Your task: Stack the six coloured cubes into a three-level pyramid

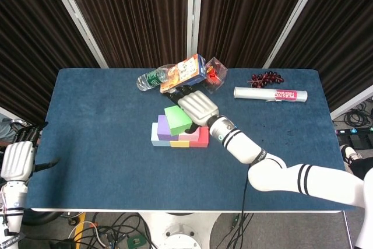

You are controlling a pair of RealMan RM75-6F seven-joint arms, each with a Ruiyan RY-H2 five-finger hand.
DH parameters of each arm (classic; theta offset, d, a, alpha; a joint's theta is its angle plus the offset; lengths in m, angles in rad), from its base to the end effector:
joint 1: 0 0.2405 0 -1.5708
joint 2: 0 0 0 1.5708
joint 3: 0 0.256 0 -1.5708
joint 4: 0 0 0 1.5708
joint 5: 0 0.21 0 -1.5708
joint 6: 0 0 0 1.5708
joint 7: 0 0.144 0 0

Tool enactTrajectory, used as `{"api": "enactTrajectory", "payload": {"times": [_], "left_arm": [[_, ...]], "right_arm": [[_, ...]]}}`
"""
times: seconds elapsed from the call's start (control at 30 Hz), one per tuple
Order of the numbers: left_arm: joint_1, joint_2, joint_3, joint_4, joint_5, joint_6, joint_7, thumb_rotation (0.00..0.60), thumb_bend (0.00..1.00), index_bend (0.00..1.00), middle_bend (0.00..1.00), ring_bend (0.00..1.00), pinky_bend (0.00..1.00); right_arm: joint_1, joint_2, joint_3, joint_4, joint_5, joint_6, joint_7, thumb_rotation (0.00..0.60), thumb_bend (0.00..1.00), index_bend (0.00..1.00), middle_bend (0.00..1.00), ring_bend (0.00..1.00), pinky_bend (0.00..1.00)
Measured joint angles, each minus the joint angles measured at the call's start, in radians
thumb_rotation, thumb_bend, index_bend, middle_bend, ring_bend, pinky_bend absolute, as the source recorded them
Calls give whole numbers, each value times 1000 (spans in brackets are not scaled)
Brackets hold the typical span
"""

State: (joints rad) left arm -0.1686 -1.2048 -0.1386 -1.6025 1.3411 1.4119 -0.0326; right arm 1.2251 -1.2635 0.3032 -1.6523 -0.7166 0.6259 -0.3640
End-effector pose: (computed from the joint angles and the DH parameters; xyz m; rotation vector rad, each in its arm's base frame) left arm -0.3051 0.2238 0.1428 -1.2509 -1.0094 -0.9946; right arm 0.0174 -0.3991 0.0439 2.1465 -0.9072 0.9788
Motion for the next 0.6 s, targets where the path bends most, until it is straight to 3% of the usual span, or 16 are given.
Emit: {"api": "enactTrajectory", "payload": {"times": [0.2,0.43,0.6], "left_arm": [[-1,4,-2,-8,-8,-5,2,600,88,150,160,127,123],[-1,2,-3,-4,-8,-5,-5,600,88,150,160,127,122],[-1,1,-4,3,-7,-4,-16,600,88,150,158,127,123]], "right_arm": [[12,-20,-24,49,-59,-27,39,600,23,2,222,0,0],[17,-42,-34,69,-87,1,72,600,142,122,398,10,0],[14,-35,-34,50,-91,30,78,600,148,148,441,41,0]]}}
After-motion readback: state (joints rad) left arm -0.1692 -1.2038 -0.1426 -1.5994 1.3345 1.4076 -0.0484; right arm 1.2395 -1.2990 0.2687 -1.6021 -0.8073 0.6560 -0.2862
